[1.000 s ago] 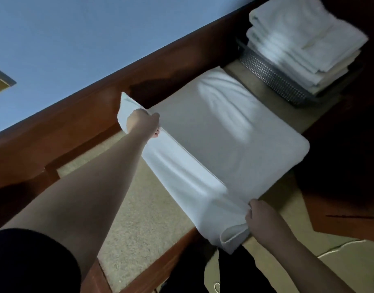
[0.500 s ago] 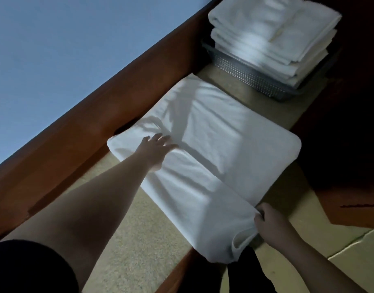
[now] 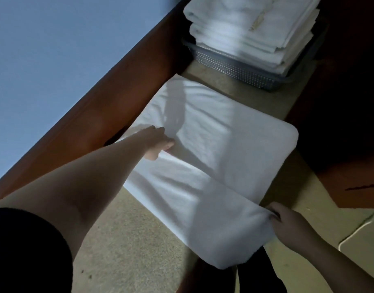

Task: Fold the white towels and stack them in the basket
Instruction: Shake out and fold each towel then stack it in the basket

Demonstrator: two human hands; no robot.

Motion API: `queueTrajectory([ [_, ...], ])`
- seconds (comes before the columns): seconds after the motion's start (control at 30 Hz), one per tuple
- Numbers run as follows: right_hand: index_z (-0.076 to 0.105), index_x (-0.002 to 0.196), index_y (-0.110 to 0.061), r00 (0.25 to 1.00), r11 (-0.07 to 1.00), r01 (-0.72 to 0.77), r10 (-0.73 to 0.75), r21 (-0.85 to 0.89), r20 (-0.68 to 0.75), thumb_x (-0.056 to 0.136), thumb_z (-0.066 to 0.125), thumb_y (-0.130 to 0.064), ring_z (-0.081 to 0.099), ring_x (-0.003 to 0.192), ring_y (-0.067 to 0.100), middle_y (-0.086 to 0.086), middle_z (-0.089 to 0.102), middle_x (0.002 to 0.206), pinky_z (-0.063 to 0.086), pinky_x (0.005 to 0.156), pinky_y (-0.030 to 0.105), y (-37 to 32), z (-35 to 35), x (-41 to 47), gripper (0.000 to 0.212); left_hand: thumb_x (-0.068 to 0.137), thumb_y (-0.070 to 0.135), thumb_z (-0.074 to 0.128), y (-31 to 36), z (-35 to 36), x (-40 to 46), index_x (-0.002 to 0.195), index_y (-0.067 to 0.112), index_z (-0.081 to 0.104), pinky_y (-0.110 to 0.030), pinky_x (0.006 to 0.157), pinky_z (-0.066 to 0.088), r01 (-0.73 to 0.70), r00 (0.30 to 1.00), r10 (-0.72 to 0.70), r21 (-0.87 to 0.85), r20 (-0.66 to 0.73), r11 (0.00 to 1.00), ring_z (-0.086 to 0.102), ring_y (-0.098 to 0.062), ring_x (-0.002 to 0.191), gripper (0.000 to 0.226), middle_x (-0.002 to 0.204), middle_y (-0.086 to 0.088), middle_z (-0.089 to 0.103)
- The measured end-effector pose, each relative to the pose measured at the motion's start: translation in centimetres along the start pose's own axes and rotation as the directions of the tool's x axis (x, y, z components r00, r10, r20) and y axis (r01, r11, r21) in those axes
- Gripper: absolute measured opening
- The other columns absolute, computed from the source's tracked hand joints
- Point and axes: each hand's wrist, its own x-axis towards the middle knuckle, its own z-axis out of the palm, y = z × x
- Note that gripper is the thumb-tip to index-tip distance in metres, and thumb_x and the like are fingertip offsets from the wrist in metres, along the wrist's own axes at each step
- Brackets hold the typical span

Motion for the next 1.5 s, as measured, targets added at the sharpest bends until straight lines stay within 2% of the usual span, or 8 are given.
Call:
queueTrajectory([
  [0.17, 0.059, 0.104, -0.035, 1.000, 1.000, 0.010, -0.010, 0.016, 0.011, 0.108, 0.049, -0.021, 0.063, 0.092, 0.010, -0.008, 0.065, 0.103, 0.052, 0.071, 0.032, 0.7, -0.5, 0.3, 0.017, 0.101, 0.037, 0.057, -3.4, 0.1, 0.8, 0.130, 0.039, 0.056, -0.037, 0.094, 0.044, 0.000, 1.000, 0.000, -0.004, 0.022, 1.000, 0.046, -0.029, 0.119, 0.029, 0.125, -0.001, 0.054],
  [0.37, 0.066, 0.100, -0.032, 0.989, 0.982, 0.087, -0.064, 0.167, -0.136, 0.107, 0.053, -0.022, 0.064, 0.084, 0.008, -0.010, 0.069, 0.094, 0.049, 0.068, 0.033, 0.2, -1.4, 0.1, 0.018, 0.101, 0.044, 0.062, -9.4, -0.3, -0.3, 0.112, 0.047, 0.061, -0.039, 0.085, 0.048, 0.121, 0.986, -0.138, -0.171, -0.090, 0.978, 0.049, -0.028, 0.096, 0.012, 0.102, 0.000, 0.044],
  [0.57, 0.063, 0.099, -0.034, 0.970, 0.989, 0.051, -0.015, 0.140, -0.242, 0.100, 0.056, -0.049, 0.065, 0.085, 0.010, -0.009, 0.069, 0.093, 0.052, 0.066, 0.035, 1.2, -2.8, 1.4, 0.016, 0.100, 0.052, 0.057, -10.1, 0.5, -0.3, 0.115, 0.046, 0.061, -0.039, 0.090, 0.049, 0.245, 0.959, -0.274, -0.273, -0.073, 0.930, 0.054, -0.033, 0.103, 0.016, 0.104, -0.001, 0.045],
  [0.73, 0.065, 0.096, -0.031, 0.986, 0.989, -0.001, 0.026, 0.148, -0.165, 0.100, 0.061, -0.044, 0.066, 0.084, 0.011, -0.010, 0.069, 0.090, 0.052, 0.070, 0.037, 3.1, -3.0, 2.6, 0.014, 0.104, 0.035, 0.052, -9.2, 2.2, 0.2, 0.137, 0.034, 0.063, -0.040, 0.098, 0.047, 0.264, 0.964, -0.262, -0.304, 0.048, 0.915, 0.049, -0.031, 0.127, 0.034, 0.129, -0.008, 0.058],
  [0.87, 0.066, 0.094, -0.029, 0.980, 0.986, 0.015, 0.019, 0.167, -0.199, 0.099, 0.060, -0.046, 0.066, 0.080, 0.014, -0.022, 0.066, 0.089, 0.052, 0.070, 0.040, 3.9, -3.1, 2.8, 0.019, 0.107, 0.038, 0.048, -10.3, 2.2, 0.6, 0.136, 0.030, 0.064, -0.042, 0.097, 0.047, 0.269, 0.944, -0.301, -0.214, -0.138, 0.939, 0.046, -0.029, 0.129, 0.034, 0.130, -0.001, 0.061],
  [1.03, 0.063, 0.099, -0.032, 0.948, 0.984, 0.073, -0.017, 0.165, -0.317, 0.098, 0.055, -0.048, 0.065, 0.084, 0.014, -0.011, 0.068, 0.091, 0.052, 0.067, 0.041, 4.1, -2.5, 2.4, 0.018, 0.102, 0.030, 0.056, -11.5, 1.6, 1.0, 0.122, 0.022, 0.069, -0.044, 0.088, 0.049, 0.313, 0.861, -0.360, -0.182, -0.360, 0.932, 0.048, -0.035, 0.116, 0.025, 0.119, -0.007, 0.062],
  [1.2, 0.063, 0.108, -0.026, 0.978, 0.988, 0.019, 0.013, 0.151, -0.207, 0.102, 0.056, -0.042, 0.063, 0.094, 0.014, -0.006, 0.063, 0.104, 0.049, 0.072, 0.034, 6.0, -1.9, 2.5, 0.018, 0.098, 0.019, 0.052, -9.7, 3.0, 2.2, 0.124, 0.022, 0.065, -0.045, 0.093, 0.049, 0.434, 0.876, -0.451, -0.129, -0.170, 0.892, 0.044, -0.032, 0.124, 0.029, 0.126, -0.007, 0.056],
  [1.5, 0.064, 0.101, -0.027, 0.936, 0.989, 0.090, -0.044, 0.115, -0.350, 0.105, 0.058, -0.033, 0.058, 0.098, 0.011, -0.008, 0.060, 0.105, 0.044, 0.076, 0.036, 6.8, -2.9, 2.4, 0.009, 0.093, 0.008, 0.053, -9.2, 2.6, 2.5, 0.122, 0.009, 0.067, -0.047, 0.084, 0.050, 0.569, 0.771, -0.612, -0.242, -0.175, 0.786, 0.047, -0.037, 0.121, 0.032, 0.124, -0.015, 0.060],
])
